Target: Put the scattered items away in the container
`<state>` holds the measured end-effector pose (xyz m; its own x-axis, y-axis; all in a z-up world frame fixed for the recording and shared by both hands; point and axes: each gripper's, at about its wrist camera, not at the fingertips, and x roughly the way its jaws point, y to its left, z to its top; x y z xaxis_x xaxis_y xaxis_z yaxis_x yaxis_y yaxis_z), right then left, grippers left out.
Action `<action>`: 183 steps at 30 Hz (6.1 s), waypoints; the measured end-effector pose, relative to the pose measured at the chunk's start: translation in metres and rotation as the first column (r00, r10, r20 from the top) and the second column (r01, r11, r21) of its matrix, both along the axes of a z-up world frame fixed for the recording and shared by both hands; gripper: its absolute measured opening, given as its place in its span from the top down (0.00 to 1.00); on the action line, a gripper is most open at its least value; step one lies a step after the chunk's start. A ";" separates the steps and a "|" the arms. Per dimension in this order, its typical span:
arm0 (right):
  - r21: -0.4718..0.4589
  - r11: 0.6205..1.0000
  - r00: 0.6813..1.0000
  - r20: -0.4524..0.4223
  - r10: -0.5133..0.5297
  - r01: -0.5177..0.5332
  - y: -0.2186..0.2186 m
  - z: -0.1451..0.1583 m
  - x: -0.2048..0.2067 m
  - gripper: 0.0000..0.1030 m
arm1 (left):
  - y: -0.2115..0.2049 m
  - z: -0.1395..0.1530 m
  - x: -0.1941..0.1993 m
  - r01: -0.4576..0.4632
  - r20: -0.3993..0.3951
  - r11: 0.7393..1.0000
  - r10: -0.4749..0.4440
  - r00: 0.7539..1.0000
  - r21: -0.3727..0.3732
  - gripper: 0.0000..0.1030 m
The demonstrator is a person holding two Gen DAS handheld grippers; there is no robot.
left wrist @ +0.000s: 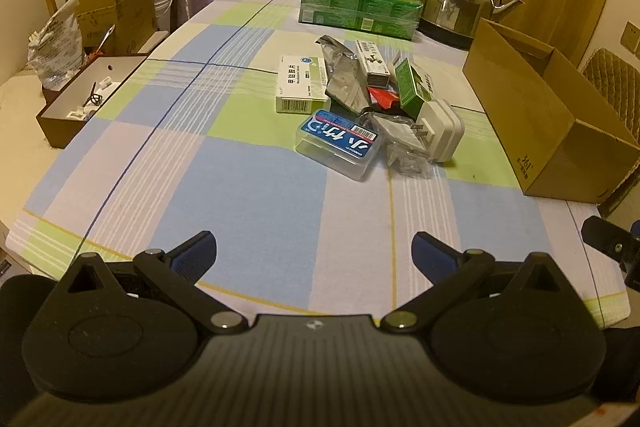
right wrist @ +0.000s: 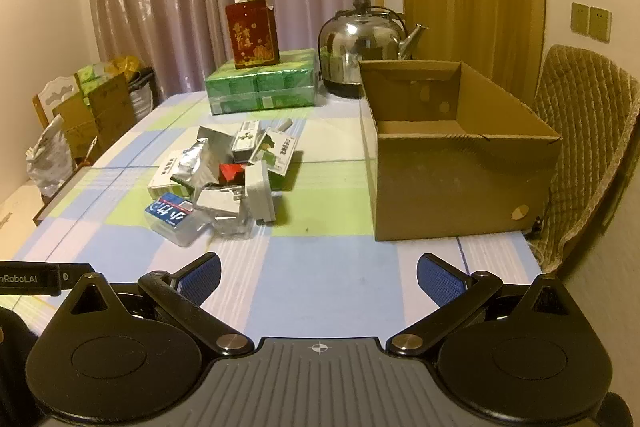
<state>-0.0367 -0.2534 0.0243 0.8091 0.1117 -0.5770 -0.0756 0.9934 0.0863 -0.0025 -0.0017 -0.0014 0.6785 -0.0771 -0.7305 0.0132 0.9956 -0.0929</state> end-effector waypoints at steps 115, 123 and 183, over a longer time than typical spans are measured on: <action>0.000 0.969 0.966 -0.076 0.247 -0.247 0.058 -0.070 0.204 0.74 | 0.002 -0.068 0.135 0.427 -0.012 0.904 -0.427 0.904 0.006 0.18; 0.007 0.974 0.971 -0.074 0.228 -0.228 0.049 -0.064 0.189 0.75 | -0.001 -0.067 0.127 0.428 -0.012 0.904 -0.428 0.904 0.002 0.18; 0.001 0.981 0.971 0.144 -0.192 0.194 -0.185 0.029 0.178 0.75 | -0.278 0.041 0.203 0.759 0.186 0.639 -0.766 0.615 0.121 0.19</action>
<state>0.1409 -0.4381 0.0531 0.8888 -0.0613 -0.4542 0.1071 0.9913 0.0759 0.2004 -0.2795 0.0397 0.5134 -0.6181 -0.5953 0.7838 0.6201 0.0321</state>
